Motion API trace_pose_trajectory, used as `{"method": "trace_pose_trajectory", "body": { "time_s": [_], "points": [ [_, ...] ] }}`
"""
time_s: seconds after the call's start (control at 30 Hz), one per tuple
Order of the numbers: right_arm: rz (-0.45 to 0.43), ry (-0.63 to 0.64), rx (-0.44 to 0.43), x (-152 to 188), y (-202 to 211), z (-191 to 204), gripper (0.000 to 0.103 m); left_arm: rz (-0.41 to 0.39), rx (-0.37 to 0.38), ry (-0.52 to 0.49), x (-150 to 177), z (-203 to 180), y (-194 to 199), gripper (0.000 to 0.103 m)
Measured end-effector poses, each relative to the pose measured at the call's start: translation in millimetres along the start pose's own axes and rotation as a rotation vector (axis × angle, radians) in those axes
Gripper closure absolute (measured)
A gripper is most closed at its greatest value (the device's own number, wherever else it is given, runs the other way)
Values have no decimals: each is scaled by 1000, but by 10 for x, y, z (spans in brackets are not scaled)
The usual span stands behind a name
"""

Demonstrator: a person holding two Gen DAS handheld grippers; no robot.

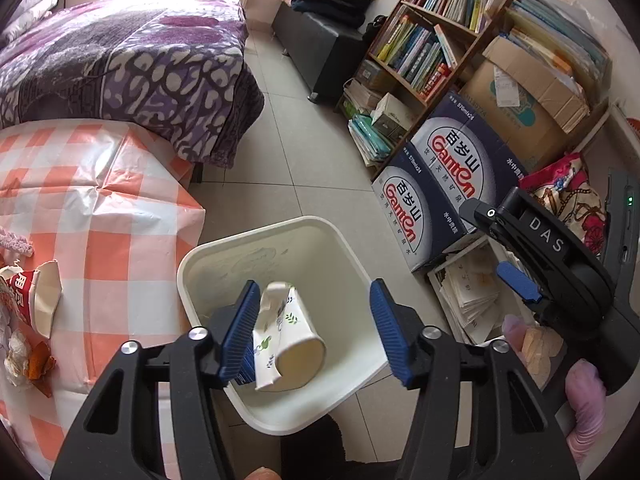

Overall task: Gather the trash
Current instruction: 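Open the right gripper over the white bin while the left gripper drops the cup in, then move both open grippers back over the trash on the table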

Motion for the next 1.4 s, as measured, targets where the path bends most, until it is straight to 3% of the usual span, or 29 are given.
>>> {"method": "trace_pose_trajectory", "body": {
  "time_s": [0.3,0.6,0.87,1.4],
  "points": [
    [-13,79,-4,123,49,268,7,-16,-99,-5,49,299,212,34],
    [-32,247,1,470,113,771,7,-65,-308,16,149,972,587,31],
    [-17,389,-24,839,161,1207,7,-107,-530,91,325,1626,986,21],
    [109,563,-96,1620,132,1840,7,38,-875,324,1088,3014,1572,17]
  ]
}}
Point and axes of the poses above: each gripper's, at about its wrist camera, not at the fingertips, and y roughly against the way its jaws point, z to its left, x to its underside, the point moved 10 cm from there along -y, roughly the way its jaws point, and after that the axes turned 2 degrees about -y, right-handed, at the moved point
